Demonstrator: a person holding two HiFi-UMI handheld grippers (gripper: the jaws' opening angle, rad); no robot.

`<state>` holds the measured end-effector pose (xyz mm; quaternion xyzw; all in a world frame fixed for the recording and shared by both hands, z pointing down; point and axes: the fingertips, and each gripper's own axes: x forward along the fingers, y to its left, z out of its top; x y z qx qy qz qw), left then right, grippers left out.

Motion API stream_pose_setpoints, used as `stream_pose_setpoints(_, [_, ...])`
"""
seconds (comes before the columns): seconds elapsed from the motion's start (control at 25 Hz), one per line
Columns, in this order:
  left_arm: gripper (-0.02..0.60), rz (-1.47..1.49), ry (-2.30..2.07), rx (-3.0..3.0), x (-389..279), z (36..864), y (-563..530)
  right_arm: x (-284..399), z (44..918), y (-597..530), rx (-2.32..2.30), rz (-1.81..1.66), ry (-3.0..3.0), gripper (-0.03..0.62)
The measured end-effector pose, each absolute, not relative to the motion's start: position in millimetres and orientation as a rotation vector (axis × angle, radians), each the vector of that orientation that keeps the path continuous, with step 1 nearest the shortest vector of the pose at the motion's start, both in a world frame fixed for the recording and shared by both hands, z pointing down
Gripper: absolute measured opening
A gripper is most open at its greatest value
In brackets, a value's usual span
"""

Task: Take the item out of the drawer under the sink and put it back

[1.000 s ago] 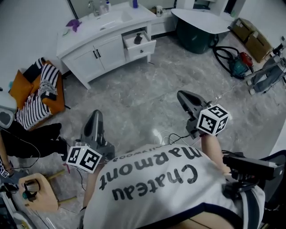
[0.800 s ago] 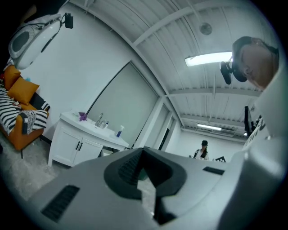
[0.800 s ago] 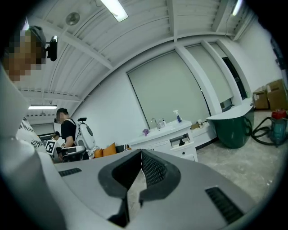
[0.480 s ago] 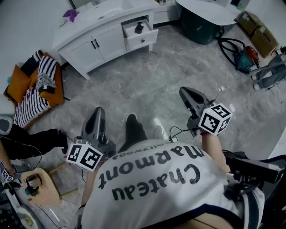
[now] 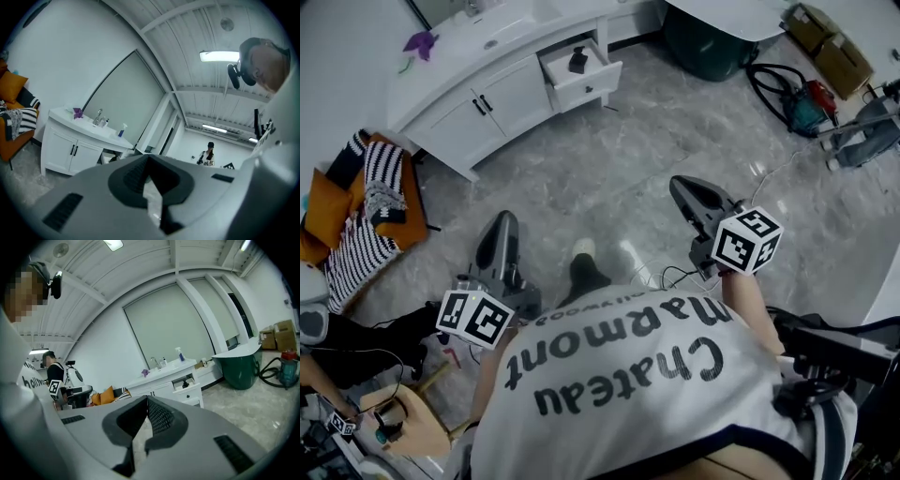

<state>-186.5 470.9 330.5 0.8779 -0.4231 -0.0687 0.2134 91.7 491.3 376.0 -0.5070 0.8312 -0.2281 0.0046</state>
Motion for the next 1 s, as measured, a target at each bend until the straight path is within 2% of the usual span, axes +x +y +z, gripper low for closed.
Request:
stream_pose_setpoints(0.64, [0.009, -0.176, -1.059, 2.539, -215, 294, 281, 60, 341, 330, -1.687, -0.614, 2.505, 0.011])
stream_pose_setpoints(1.0, [0.009, -0.179, -1.005, 2.543, -219, 301, 211, 53, 347, 273, -1.742, -0.608, 2.485, 0.011])
